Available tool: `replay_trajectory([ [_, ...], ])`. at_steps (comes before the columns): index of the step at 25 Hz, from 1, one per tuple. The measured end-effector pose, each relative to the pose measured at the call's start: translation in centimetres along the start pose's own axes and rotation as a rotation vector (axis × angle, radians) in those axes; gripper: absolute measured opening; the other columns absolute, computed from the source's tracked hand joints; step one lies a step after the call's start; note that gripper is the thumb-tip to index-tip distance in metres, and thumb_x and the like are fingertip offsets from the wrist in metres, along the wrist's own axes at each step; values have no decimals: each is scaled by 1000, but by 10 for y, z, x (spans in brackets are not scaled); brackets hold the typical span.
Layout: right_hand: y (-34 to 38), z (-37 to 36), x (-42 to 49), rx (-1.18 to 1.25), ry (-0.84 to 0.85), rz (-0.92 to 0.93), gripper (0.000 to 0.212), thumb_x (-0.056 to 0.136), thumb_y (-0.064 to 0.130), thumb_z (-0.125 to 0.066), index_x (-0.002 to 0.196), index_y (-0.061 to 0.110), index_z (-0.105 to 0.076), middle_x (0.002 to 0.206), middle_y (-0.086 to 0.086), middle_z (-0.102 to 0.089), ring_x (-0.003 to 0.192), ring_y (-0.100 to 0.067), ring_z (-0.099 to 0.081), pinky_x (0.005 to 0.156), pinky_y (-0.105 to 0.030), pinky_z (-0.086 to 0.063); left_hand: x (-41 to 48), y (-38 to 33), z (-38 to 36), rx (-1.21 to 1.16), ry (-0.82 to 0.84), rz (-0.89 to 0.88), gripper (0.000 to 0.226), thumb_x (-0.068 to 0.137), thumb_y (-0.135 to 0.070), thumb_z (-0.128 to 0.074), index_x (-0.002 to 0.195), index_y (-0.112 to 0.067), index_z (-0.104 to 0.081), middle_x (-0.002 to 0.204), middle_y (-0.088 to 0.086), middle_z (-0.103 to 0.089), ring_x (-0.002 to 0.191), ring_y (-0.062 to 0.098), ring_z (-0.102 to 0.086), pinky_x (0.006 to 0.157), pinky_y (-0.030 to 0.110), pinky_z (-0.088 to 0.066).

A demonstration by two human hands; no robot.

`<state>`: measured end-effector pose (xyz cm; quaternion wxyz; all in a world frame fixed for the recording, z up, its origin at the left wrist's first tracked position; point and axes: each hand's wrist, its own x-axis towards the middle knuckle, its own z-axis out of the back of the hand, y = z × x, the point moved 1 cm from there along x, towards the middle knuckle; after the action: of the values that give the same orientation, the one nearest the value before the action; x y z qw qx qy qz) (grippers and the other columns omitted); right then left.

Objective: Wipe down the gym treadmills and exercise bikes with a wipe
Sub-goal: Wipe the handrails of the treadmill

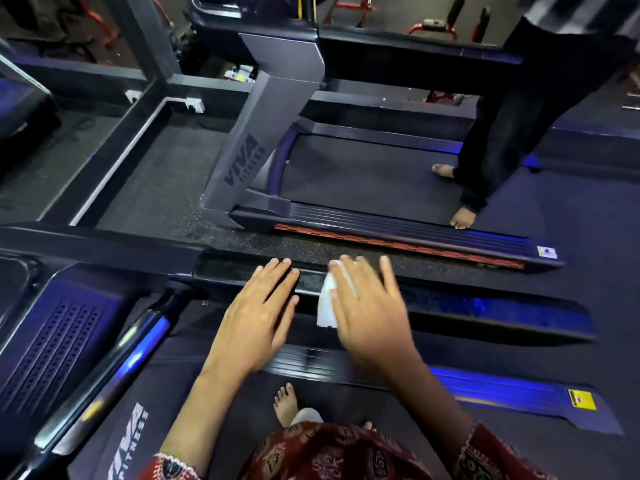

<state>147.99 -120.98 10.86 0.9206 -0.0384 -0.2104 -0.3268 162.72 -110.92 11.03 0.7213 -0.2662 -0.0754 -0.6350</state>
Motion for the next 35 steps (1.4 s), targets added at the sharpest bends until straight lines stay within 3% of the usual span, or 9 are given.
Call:
replay_trajectory([
  [3,-22,7,-5,-48,-16,-187,48,92,27,-35,114,-2,-65,113,-20,-66,105,-39,-62,106,-52,-27,1,-12,-4,-5,7,7,42,95,-24,-44,122,4,-60,131,18,-56,126,30,-47,109,40,-32],
  [7,-24,10,-20,-46,36,-93,56,93,43,-37,120,2,-63,122,-18,-63,114,-37,-59,105,-57,-31,9,-33,-15,-28,23,-48,42,94,-24,-44,122,4,-60,130,19,-56,126,29,-46,108,41,-33],
  [13,-92,31,-58,-47,-91,-346,42,88,21,-37,114,0,-62,122,-22,-61,115,-41,-55,105,-52,-22,14,-55,-26,-30,31,-64,42,95,-24,-44,122,4,-60,130,19,-56,126,30,-47,108,42,-33],
  [18,-55,15,-43,55,-46,-9,40,91,17,-41,122,0,-60,128,-20,-58,121,-38,-52,108,-49,-29,16,-69,-31,-36,40,-94,43,94,-26,-43,123,3,-59,131,19,-55,126,30,-48,108,41,-33],
  [20,-98,21,-62,-38,-61,-77,40,90,16,-41,121,1,-61,127,-19,-59,119,-37,-54,106,-50,-27,16,-71,-33,-43,33,-96,43,94,-25,-44,122,3,-60,130,19,-56,125,31,-48,108,40,-33],
  [23,-129,33,-79,-56,-168,-387,38,94,16,-38,118,-2,-62,125,-21,-60,117,-40,-53,107,-52,-24,18,-77,-35,-39,31,-96,42,94,-25,-44,122,4,-60,130,19,-56,125,31,-49,109,39,-32],
  [28,-96,18,-70,-20,-106,-39,41,98,21,-36,125,0,-59,131,-19,-57,122,-36,-52,107,-50,-29,27,-97,-44,-43,74,-138,43,94,-26,-44,122,3,-60,130,18,-57,124,31,-51,108,39,-33],
  [32,-162,32,-98,-96,-255,-428,39,100,19,-35,120,0,-62,128,-18,-59,121,-36,-49,108,-51,-25,36,-120,-54,-29,116,-175,45,95,-27,-42,122,2,-60,129,18,-57,122,33,-53,106,40,-33],
  [35,-143,24,-94,-59,-250,-236,43,102,20,-30,121,-3,-61,128,-20,-59,121,-39,-51,108,-53,-28,45,-132,-61,-34,141,-198,46,94,-28,-41,123,2,-60,129,18,-58,121,33,-54,107,40,-32],
])
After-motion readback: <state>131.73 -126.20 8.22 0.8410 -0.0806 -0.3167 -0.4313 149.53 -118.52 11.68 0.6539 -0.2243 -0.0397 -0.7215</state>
